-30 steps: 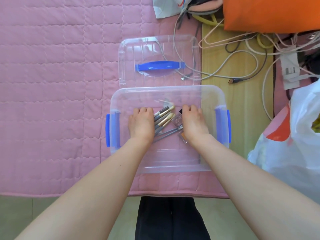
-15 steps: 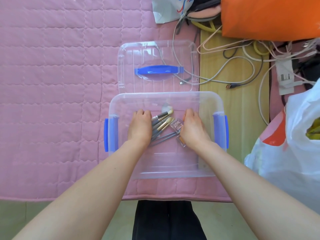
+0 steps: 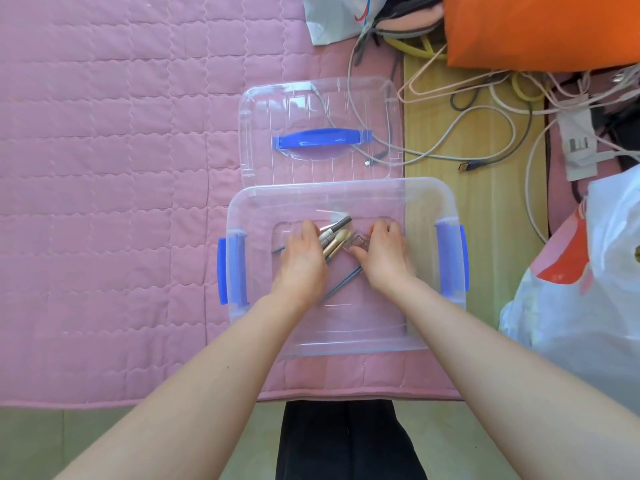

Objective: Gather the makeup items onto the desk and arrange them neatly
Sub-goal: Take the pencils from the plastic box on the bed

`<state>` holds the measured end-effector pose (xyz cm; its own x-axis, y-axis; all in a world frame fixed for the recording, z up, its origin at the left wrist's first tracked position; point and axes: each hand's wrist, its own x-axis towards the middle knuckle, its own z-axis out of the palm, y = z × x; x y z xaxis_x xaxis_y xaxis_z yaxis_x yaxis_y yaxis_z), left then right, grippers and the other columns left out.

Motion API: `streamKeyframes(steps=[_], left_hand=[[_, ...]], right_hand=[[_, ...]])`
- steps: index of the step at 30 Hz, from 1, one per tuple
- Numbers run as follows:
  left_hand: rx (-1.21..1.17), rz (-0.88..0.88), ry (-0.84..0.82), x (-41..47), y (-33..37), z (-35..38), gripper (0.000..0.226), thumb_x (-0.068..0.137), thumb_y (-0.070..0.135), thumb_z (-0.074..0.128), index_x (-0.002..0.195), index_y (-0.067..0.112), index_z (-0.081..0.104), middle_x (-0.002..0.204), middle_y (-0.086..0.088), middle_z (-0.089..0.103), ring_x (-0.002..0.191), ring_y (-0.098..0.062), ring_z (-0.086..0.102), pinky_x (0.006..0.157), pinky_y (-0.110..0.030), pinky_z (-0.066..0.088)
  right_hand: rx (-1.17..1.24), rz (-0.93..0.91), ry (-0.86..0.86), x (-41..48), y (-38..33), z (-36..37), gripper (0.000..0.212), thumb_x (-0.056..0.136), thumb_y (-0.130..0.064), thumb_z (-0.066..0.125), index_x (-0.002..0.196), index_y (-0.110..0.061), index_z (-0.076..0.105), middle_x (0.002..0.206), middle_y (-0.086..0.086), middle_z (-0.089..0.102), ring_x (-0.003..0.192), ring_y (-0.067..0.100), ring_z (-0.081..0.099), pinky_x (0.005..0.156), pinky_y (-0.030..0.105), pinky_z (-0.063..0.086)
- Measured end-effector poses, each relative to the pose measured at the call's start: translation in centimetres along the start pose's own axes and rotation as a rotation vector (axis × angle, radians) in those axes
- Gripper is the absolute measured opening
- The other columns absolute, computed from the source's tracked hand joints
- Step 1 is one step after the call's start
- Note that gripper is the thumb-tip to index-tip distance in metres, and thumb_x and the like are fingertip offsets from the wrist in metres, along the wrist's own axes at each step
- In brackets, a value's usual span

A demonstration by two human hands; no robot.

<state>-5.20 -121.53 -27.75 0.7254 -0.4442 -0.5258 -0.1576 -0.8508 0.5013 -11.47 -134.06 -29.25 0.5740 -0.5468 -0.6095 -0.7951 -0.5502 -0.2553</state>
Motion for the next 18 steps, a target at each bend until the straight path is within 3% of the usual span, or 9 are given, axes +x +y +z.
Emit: streamKeyframes(steps=[5,8,12,18], left_hand=[[0.034,-0.048,0.034,0.3,-0.5,-0.2,0.008,0.088,0.010,0.044,0.096,0.009,0.043,0.100,-0.018,0.054,0.090,-0.038,0.051,0.078,-0.048,0.045],[0.081,-0.098,0.026,0.6,-0.9,-0.1,0.013,0.089,0.008,0.042,0.099,0.003,0.049,0.111,-0.018,0.048,0.090,-0.039,0.052,0.078,-0.048,0.045],[0.133,-0.115,0.017,0.9,-1.5,0.3,0.015,0.092,0.007,0.042,0.101,0.003,0.053,0.111,-0.018,0.048,0.092,-0.038,0.052,0.074,-0.045,0.044],[0.185,-0.080,0.009,0.8,-1.8,0.6,0.013,0.091,0.010,0.048,0.102,0.005,0.052,0.108,-0.017,0.048,0.091,-0.037,0.051,0.072,-0.045,0.045]], right_hand=[[0.252,0.014,-0.007,-0.1,0.3,-1.4,0.022,0.092,-0.029,0.055,0.093,-0.012,0.041,0.102,0.013,0.057,0.088,0.029,0.051,0.072,0.035,0.039],[0.320,0.035,-0.001,-1.2,0.6,-2.4,0.014,0.092,-0.018,0.049,0.100,-0.013,0.039,0.090,0.009,0.053,0.080,0.031,0.050,0.066,0.033,0.037],[0.187,-0.026,-0.089,-3.6,1.2,-2.7,0.038,0.087,-0.005,0.044,0.123,-0.016,0.037,0.093,0.018,0.057,0.083,0.038,0.056,0.068,0.040,0.046],[-0.161,0.070,-0.177,-4.4,1.2,-1.4,0.034,0.097,-0.020,0.046,0.126,-0.002,0.041,0.119,0.021,0.050,0.107,0.040,0.058,0.084,0.040,0.046]])
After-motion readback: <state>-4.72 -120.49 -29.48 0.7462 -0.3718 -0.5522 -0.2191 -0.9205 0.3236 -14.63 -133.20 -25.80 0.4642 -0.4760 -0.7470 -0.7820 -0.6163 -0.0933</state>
